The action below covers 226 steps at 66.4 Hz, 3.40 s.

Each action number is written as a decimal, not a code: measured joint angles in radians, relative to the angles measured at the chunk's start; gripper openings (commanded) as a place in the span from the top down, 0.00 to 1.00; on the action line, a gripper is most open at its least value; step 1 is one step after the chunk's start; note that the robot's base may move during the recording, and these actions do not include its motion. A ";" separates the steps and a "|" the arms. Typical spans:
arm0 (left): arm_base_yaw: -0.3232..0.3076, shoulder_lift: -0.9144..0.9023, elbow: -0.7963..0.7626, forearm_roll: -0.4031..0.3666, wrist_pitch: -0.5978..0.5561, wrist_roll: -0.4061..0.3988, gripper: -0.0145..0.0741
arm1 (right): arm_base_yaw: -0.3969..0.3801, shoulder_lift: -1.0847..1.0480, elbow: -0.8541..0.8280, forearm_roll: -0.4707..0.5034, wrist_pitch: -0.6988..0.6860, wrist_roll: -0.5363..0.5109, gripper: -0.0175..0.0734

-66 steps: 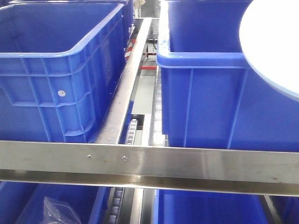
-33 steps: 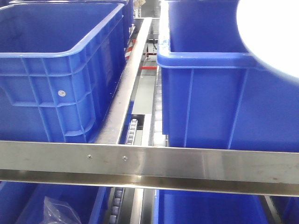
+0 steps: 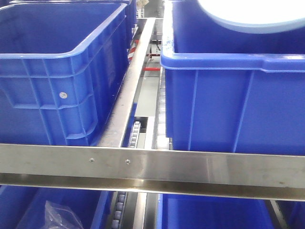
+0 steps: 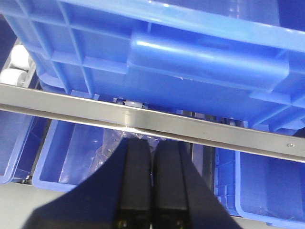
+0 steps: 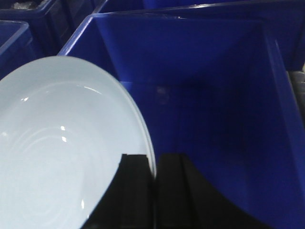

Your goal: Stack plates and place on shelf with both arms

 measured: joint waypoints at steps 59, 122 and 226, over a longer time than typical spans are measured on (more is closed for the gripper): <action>0.000 0.000 0.000 0.000 0.000 0.000 0.74 | -0.068 0.112 -0.066 0.000 -0.035 0.000 0.72; 0.000 0.000 0.000 0.000 0.000 0.000 0.74 | -0.069 -0.716 0.510 0.031 0.112 0.000 0.75; 0.000 0.000 0.000 0.000 0.000 0.000 0.74 | -0.069 -1.040 0.889 0.113 -0.042 -0.033 0.75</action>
